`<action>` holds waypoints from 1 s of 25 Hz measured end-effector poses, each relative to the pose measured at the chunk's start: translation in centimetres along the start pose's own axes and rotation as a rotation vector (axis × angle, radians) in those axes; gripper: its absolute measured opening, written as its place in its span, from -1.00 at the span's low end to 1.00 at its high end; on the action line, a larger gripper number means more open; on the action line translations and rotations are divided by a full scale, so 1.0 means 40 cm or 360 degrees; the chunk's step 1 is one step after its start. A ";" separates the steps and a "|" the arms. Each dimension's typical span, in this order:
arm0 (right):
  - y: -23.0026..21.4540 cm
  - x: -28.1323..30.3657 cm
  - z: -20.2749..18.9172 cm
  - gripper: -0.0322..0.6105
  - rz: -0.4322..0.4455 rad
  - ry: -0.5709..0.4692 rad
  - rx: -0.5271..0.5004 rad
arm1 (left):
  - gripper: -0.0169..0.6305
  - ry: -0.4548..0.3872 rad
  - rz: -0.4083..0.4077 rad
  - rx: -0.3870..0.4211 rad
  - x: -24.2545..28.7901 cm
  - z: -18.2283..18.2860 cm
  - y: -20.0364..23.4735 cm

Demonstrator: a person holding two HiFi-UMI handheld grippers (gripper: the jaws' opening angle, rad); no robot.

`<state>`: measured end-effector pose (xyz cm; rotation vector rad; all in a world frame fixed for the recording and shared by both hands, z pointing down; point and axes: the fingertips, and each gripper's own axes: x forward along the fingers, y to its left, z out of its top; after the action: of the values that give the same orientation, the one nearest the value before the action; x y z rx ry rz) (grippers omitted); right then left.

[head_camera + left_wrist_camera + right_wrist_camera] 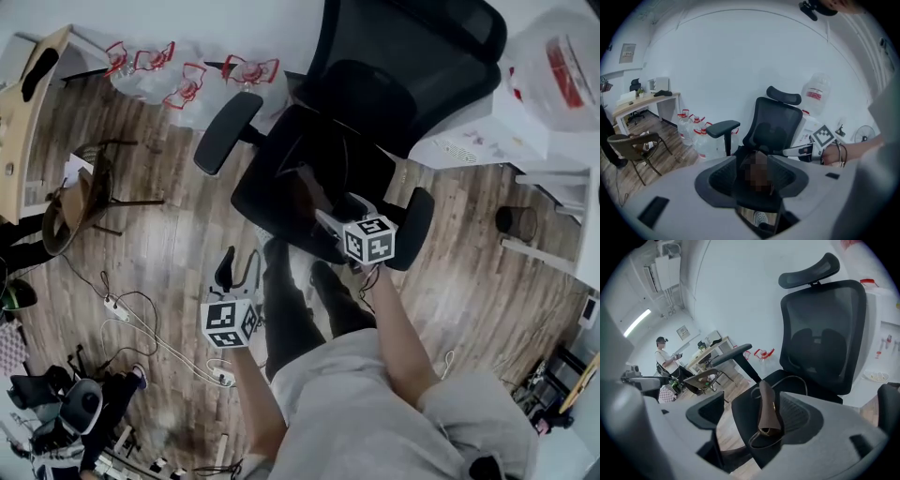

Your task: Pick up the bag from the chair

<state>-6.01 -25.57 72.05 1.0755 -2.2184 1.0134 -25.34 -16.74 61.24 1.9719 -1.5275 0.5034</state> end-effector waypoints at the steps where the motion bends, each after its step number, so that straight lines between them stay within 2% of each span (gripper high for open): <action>1: -0.011 0.015 -0.011 0.26 -0.0011 0.0011 0.0004 | -0.34 0.0016 0.0002 -0.0013 0.012 -0.019 0.014; 8: -0.037 0.110 -0.081 0.24 -0.0028 0.0090 0.0013 | -0.34 0.0061 0.0008 -0.0061 0.070 -0.084 0.065; 14: -0.054 0.178 -0.112 0.21 -0.0038 0.0134 0.0042 | -0.34 0.0134 -0.0079 0.0008 0.151 -0.103 0.014; 20: -0.095 0.241 -0.185 0.07 -0.0119 0.0379 -0.0008 | -0.34 0.0147 -0.0168 0.0019 0.205 -0.102 -0.037; 25: -0.119 0.263 -0.240 -0.08 -0.0143 0.0520 -0.0042 | -0.34 0.0136 -0.0233 -0.0029 0.212 -0.088 -0.068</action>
<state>-7.40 -24.90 86.99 0.9158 -1.9003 1.0360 -20.25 -20.25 68.54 2.0040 -1.3200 0.5037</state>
